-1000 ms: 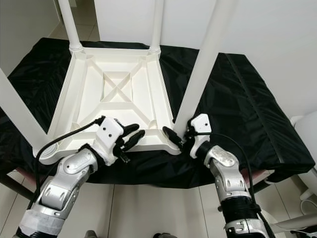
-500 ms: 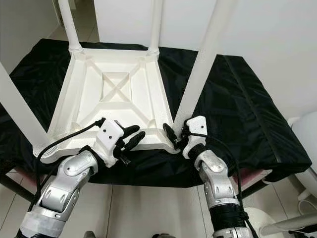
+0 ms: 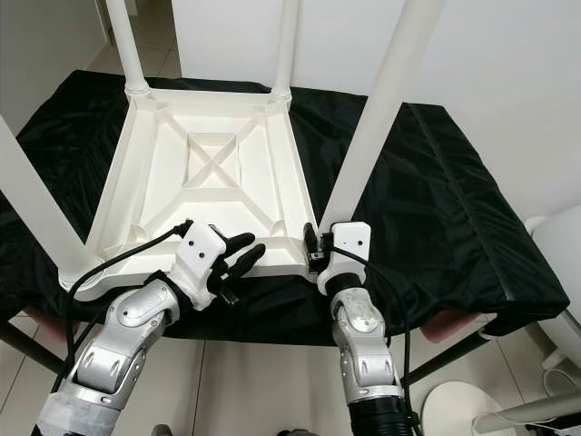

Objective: Building children table

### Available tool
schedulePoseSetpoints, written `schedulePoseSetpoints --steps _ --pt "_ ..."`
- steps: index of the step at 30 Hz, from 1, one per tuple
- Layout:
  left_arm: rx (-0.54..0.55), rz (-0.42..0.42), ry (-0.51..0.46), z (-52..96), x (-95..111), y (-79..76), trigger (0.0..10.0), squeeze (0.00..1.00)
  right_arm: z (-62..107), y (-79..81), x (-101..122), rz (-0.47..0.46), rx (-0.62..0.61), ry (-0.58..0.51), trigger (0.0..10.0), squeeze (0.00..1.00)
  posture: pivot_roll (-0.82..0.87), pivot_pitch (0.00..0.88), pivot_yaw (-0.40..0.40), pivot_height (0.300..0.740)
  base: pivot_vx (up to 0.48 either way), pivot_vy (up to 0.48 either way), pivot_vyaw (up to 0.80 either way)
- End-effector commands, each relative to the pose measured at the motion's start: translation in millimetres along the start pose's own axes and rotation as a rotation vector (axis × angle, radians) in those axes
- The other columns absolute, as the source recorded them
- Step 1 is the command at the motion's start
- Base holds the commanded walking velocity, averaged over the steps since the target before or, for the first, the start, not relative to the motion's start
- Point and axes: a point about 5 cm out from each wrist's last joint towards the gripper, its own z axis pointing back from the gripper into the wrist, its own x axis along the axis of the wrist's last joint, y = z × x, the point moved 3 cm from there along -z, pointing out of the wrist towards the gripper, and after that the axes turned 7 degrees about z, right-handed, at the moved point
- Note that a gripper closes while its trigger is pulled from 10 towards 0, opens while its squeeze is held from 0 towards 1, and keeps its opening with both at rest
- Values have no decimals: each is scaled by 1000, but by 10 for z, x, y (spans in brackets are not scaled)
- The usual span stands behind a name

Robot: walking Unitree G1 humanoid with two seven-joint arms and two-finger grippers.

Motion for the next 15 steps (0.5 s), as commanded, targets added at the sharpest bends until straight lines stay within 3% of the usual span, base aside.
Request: schedulePoseSetpoints --steps 1,13,14,15 --pt "72 -7 1 -4 -21 49 10000 0 34 65 -37 -22 -29 28 10000 0 76 52 -88 740 0 0 0" --pt "77 -9 -14 -27 11 67 10000 0 62 104 -36 -15 -48 39 10000 0 84 47 -90 740 0 0 0" --pt "79 -9 -14 -24 11 68 10000 0 64 113 -29 -18 -44 35 10000 1000 85 49 -91 740 0 0 0" --pt "79 -9 -14 -24 11 68 10000 0 64 113 -29 -18 -44 35 10000 1000 85 49 -91 740 0 0 0"
